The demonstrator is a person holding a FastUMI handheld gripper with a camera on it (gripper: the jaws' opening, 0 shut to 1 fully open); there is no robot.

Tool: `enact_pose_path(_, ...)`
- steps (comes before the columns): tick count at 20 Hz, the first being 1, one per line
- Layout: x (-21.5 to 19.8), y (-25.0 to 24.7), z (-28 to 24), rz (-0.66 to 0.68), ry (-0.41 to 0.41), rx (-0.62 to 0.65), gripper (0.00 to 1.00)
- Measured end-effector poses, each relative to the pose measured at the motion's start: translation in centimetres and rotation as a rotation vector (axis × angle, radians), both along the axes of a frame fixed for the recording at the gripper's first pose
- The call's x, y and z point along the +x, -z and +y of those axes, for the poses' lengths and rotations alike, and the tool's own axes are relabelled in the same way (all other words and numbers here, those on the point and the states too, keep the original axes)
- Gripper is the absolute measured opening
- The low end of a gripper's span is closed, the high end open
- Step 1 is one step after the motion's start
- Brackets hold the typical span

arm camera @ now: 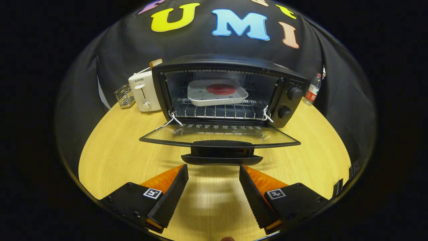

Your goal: Open the toaster oven, put the food inside, and close the toaster oven door.

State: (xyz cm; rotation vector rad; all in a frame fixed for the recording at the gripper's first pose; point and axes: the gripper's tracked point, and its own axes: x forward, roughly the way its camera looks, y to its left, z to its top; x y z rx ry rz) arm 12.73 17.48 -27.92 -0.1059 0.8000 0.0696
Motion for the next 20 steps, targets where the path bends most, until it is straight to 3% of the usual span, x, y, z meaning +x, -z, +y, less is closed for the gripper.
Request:
enact_pose_path(11,4.0,-7.6,0.1,-0.249,-0.061,-0.028,0.98)
enact_pose_path(17,2.6,-12.8,0.5,-0.394,-0.125,-0.012,0.98)
enact_pose_path(20,0.9,-16.2,-1.1,-0.479,-0.119,-0.013,0.98)
